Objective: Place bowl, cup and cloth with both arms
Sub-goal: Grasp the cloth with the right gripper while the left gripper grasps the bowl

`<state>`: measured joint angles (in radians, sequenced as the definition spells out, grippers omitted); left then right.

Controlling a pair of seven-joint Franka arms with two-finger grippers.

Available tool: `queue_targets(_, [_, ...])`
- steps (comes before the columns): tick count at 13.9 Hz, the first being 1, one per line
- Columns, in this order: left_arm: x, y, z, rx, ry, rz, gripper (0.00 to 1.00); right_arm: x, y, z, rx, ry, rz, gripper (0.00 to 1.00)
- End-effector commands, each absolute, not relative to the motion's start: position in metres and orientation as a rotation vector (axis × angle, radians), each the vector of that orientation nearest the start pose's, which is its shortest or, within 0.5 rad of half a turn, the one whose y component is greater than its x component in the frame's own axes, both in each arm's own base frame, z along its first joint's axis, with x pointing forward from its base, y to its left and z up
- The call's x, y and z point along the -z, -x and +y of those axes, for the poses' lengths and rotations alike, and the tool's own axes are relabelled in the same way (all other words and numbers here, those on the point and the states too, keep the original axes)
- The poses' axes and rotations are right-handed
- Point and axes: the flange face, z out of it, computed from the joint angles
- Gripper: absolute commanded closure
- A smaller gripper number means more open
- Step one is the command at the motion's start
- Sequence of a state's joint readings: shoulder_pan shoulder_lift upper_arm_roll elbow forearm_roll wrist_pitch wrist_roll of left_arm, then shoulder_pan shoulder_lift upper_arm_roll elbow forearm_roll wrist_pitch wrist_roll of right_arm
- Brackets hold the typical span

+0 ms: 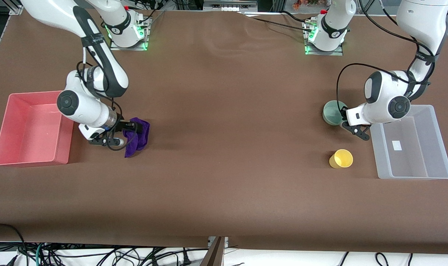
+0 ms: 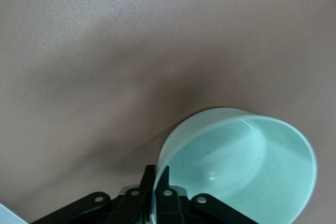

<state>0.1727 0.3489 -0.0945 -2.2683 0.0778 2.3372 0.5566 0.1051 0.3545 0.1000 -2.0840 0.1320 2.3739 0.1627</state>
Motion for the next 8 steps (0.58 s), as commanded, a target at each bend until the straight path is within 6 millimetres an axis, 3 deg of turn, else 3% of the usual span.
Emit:
queue_targets(1, [-0.205, -0.513, 0.041, -0.412, 3.062, 0.872, 1.0, -0.237, -0.563, 0.124, -0.073, 3.028, 0.096, 0.0])
queue_targets(7, [-0.3, -0.562, 0.054, -0.608, 3.06, 0.847, 1.0, -0.211, -0.559, 0.128, -0.006, 3.048, 0.045, 0.01])
queue_targets(8, [-0.317, -0.568, 0.057, -0.627, 3.059, 0.837, 1.0, -0.207, -0.557, 0.128, 0.015, 3.047, 0.04, 0.17])
